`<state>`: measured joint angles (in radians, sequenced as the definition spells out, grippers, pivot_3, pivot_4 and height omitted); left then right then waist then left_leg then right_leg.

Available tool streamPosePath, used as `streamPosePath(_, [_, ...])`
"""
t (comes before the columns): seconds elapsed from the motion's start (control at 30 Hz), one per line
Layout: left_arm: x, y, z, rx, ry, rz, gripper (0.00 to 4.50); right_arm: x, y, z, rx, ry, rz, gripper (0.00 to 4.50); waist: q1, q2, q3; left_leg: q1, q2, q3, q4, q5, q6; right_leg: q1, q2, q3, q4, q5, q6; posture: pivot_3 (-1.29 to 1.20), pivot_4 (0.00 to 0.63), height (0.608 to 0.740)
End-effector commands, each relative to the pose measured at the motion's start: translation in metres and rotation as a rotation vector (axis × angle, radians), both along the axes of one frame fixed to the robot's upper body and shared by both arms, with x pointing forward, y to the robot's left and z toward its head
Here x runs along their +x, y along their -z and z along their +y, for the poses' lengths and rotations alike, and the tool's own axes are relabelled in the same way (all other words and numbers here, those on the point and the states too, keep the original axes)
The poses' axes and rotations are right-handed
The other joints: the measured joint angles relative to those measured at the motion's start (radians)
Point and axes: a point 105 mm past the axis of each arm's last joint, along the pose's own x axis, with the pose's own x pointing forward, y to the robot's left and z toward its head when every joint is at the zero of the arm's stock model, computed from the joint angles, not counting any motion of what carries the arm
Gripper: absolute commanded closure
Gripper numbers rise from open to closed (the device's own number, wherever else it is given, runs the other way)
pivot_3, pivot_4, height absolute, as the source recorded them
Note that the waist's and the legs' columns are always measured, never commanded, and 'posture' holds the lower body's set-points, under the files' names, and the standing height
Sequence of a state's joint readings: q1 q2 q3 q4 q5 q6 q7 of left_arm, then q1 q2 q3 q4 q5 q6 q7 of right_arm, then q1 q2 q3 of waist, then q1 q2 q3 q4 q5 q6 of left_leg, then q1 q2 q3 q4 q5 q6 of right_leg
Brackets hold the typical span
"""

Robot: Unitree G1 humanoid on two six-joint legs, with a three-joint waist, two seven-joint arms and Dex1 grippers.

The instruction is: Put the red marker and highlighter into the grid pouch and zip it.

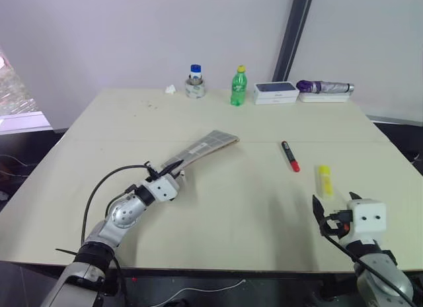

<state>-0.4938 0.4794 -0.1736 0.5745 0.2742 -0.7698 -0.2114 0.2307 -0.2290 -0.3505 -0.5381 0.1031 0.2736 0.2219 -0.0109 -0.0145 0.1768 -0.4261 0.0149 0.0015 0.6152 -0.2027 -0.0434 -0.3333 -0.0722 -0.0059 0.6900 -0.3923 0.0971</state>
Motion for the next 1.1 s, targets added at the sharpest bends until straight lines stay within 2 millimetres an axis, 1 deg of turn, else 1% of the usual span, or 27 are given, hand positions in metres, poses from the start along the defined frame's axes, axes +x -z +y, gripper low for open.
streamPosePath(0.03, [0.000, -0.014, 0.002, -0.065, 0.002, -0.014, 4.50, 0.003, -0.014, -0.002, -0.040, 0.004, -0.034, 0.03, 0.000, 0.000, 0.000, 0.000, 0.000, 0.000, 0.000, 0.000, 0.000, 0.000, 0.000, 0.000, 0.000, 0.000, 0.000, 0.00, 0.150, 0.740])
streamPosePath(0.1, [0.001, -0.013, 0.002, -0.119, 0.027, 0.065, 4.50, 0.007, -0.010, -0.009, -0.016, 0.027, 0.008, 0.03, 0.001, 0.000, 0.000, 0.000, 0.000, 0.000, 0.000, 0.000, 0.000, 0.000, 0.000, 0.000, 0.000, 0.000, 0.000, 0.00, 0.150, 0.740])
streamPosePath(0.17, [0.002, -0.014, 0.002, -0.109, 0.036, 0.084, 4.50, 0.011, -0.006, -0.014, -0.007, 0.052, 0.054, 0.03, 0.000, 0.000, 0.000, 0.000, 0.000, 0.000, 0.000, 0.001, -0.002, 0.000, 0.000, 0.000, 0.000, 0.000, 0.000, 0.00, 0.150, 0.740])
streamPosePath(0.23, [0.003, -0.018, 0.005, -0.085, 0.036, 0.083, 4.50, 0.019, -0.003, -0.019, 0.023, 0.067, 0.114, 0.03, 0.000, 0.000, 0.000, 0.000, 0.000, 0.000, 0.000, 0.001, -0.002, 0.000, 0.000, 0.000, 0.000, 0.000, 0.000, 0.00, 0.150, 0.740])
streamPosePath(0.27, [0.003, -0.019, 0.006, -0.069, 0.038, 0.081, 4.50, 0.023, -0.004, -0.021, 0.024, 0.071, 0.135, 0.03, -0.003, 0.000, 0.000, 0.000, 0.000, 0.000, 0.000, 0.001, -0.002, 0.000, 0.000, 0.000, 0.000, 0.000, 0.000, 0.00, 0.150, 0.740])
streamPosePath(0.33, [0.004, -0.021, 0.005, -0.034, 0.050, 0.076, 4.50, 0.035, -0.011, -0.027, 0.087, 0.089, 0.150, 0.03, -0.004, 0.000, 0.000, 0.000, 0.000, 0.000, 0.000, 0.001, -0.002, 0.000, 0.000, 0.000, 0.000, 0.000, 0.000, 0.00, 0.150, 0.740])
streamPosePath(0.47, [0.005, -0.018, 0.000, -0.027, 0.059, 0.084, 4.50, 0.053, -0.022, -0.039, 0.138, 0.110, 0.185, 0.03, 0.001, 0.001, 0.000, 0.000, 0.000, 0.000, 0.000, 0.001, -0.002, 0.000, 0.001, 0.000, 0.000, 0.000, 0.000, 0.00, 0.150, 0.740])
streamPosePath(0.53, [0.002, -0.013, -0.006, -0.025, 0.078, 0.096, 4.50, 0.061, -0.017, -0.050, 0.172, 0.143, 0.248, 0.03, 0.002, 0.000, 0.000, -0.001, 0.000, 0.000, 0.000, 0.001, -0.002, 0.000, 0.000, 0.000, -0.001, 0.000, 0.000, 0.00, 0.150, 0.740])
streamPosePath(0.63, [-0.003, -0.008, -0.015, -0.026, 0.106, 0.106, 4.50, 0.068, -0.003, -0.061, 0.190, 0.158, 0.365, 0.03, 0.004, 0.000, 0.000, -0.001, -0.001, 0.000, 0.000, 0.001, -0.001, 0.000, 0.000, 0.000, -0.001, 0.000, 0.000, 0.00, 0.150, 0.740])
streamPosePath(0.77, [-0.005, -0.009, -0.017, -0.027, 0.115, 0.103, 4.50, 0.072, 0.006, -0.076, 0.197, 0.208, 0.421, 0.03, -0.002, 0.001, -0.001, -0.001, 0.000, 0.000, 0.000, 0.000, 0.000, 0.000, 0.000, 0.000, -0.001, 0.000, 0.000, 0.00, 0.150, 0.740])
streamPosePath(0.83, [-0.005, -0.009, -0.017, -0.025, 0.114, 0.102, 4.50, 0.073, 0.011, -0.074, 0.249, 0.199, 0.431, 0.03, -0.002, 0.001, -0.001, -0.001, 0.000, 0.001, 0.000, -0.001, 0.001, 0.000, 0.000, 0.000, -0.001, 0.000, 0.000, 0.00, 0.150, 0.740])
streamPosePath(0.93, [-0.005, -0.011, -0.015, -0.023, 0.109, 0.099, 4.50, 0.074, 0.019, -0.062, 0.257, 0.160, 0.455, 0.03, -0.002, 0.001, -0.001, -0.001, 0.000, 0.001, 0.000, -0.001, 0.001, 0.000, 0.000, 0.000, -0.001, 0.000, 0.000, 0.00, 0.150, 0.740])
streamPosePath(1.03, [-0.005, -0.013, -0.013, -0.023, 0.102, 0.096, 4.50, 0.077, 0.019, -0.051, 0.251, 0.129, 0.443, 0.03, -0.005, 0.001, -0.001, -0.001, 0.000, 0.001, 0.001, -0.001, 0.001, 0.000, 0.000, 0.000, -0.001, 0.000, 0.000, 0.00, 0.150, 0.740])
streamPosePath(1.1, [-0.005, -0.013, -0.013, -0.023, 0.100, 0.094, 4.50, 0.077, 0.021, -0.048, 0.269, 0.118, 0.443, 0.03, -0.005, 0.001, -0.001, 0.000, 0.001, 0.001, 0.001, -0.001, 0.002, 0.000, 0.001, 0.000, -0.001, 0.000, 0.000, 0.00, 0.150, 0.740])
